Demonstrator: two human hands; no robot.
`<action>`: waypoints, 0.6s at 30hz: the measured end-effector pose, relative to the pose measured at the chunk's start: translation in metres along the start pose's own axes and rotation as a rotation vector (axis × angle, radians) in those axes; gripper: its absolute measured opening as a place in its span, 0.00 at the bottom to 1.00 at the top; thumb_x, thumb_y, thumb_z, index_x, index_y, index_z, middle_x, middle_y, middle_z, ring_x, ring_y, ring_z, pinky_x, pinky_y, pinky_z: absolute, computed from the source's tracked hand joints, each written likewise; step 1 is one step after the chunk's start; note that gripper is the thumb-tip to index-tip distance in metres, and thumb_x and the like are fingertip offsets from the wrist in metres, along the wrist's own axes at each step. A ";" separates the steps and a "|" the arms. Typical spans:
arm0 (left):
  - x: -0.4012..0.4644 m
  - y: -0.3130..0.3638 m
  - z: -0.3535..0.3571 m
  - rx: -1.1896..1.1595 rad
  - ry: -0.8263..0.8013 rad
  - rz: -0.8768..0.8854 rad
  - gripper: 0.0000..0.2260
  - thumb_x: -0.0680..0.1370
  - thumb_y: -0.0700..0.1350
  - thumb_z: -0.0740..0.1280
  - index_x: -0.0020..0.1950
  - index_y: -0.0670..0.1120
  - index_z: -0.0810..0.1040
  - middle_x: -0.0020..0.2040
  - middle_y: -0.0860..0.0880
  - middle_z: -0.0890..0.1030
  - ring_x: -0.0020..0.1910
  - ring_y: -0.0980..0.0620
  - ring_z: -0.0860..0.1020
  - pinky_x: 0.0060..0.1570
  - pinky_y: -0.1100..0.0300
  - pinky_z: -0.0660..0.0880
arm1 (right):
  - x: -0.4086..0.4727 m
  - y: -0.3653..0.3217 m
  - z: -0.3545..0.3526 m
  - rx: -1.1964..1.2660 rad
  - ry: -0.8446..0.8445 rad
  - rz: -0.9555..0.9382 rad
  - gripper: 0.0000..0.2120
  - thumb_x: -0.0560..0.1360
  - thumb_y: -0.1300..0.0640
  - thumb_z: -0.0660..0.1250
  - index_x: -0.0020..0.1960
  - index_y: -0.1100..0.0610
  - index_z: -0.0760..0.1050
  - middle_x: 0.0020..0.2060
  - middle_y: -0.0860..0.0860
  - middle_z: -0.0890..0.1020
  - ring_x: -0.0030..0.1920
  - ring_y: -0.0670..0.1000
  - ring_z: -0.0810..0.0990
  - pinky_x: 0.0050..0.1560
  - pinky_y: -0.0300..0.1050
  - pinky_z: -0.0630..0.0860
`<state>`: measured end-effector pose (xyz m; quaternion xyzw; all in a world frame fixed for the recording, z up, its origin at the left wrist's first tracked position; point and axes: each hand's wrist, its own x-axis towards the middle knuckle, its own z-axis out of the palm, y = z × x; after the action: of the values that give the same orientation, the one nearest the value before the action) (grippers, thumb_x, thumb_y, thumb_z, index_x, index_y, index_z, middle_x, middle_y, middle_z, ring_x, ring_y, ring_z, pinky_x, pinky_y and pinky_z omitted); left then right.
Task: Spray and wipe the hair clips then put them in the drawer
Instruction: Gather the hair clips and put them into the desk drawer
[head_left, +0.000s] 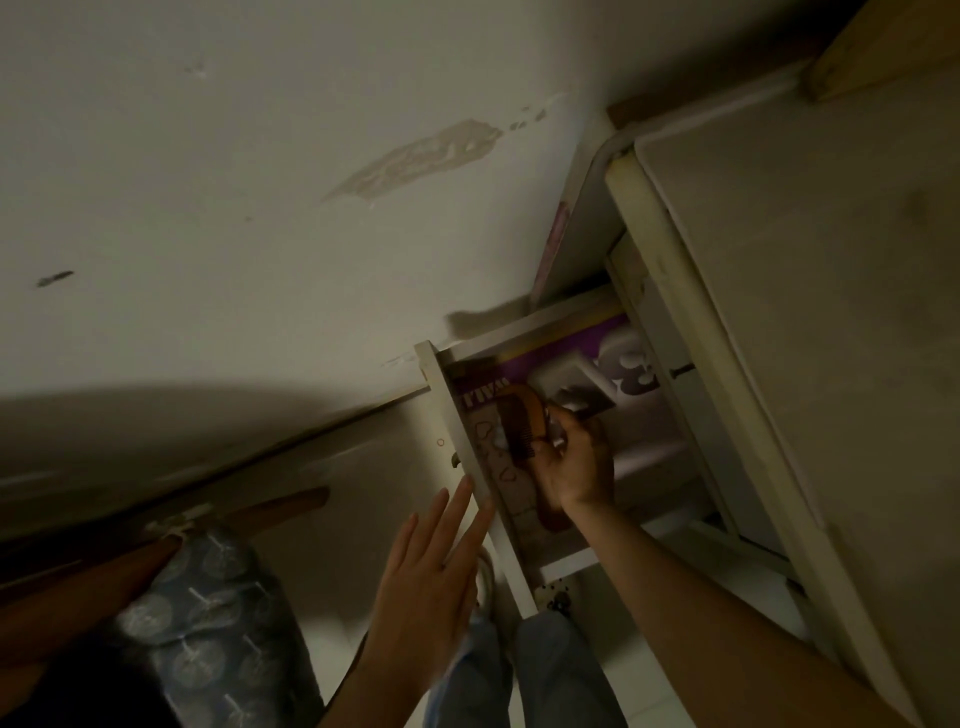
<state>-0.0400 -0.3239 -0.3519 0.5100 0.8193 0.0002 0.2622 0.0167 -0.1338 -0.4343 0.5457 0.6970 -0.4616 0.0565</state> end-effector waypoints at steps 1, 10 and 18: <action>0.000 -0.001 0.003 0.026 0.059 0.025 0.47 0.58 0.54 0.79 0.73 0.49 0.62 0.71 0.43 0.68 0.67 0.42 0.72 0.59 0.39 0.68 | -0.002 0.000 -0.001 -0.026 0.001 -0.009 0.20 0.77 0.54 0.66 0.68 0.49 0.71 0.65 0.55 0.72 0.63 0.56 0.73 0.60 0.51 0.75; 0.003 0.001 -0.020 0.090 0.049 -0.011 0.42 0.56 0.51 0.81 0.69 0.52 0.73 0.68 0.41 0.73 0.65 0.41 0.74 0.60 0.42 0.66 | -0.050 -0.002 -0.019 -0.031 0.038 -0.089 0.20 0.79 0.50 0.62 0.71 0.49 0.67 0.61 0.55 0.73 0.56 0.53 0.77 0.49 0.44 0.78; 0.018 -0.007 -0.045 0.110 0.039 -0.025 0.43 0.59 0.50 0.81 0.71 0.47 0.67 0.70 0.41 0.70 0.67 0.40 0.71 0.61 0.43 0.67 | -0.110 0.005 -0.036 -0.253 -0.002 -0.140 0.23 0.81 0.49 0.57 0.75 0.46 0.59 0.64 0.49 0.71 0.63 0.48 0.69 0.62 0.41 0.69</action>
<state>-0.0716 -0.3000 -0.3229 0.5134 0.8292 -0.0380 0.2179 0.0797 -0.1868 -0.3525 0.4838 0.7859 -0.3735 0.0932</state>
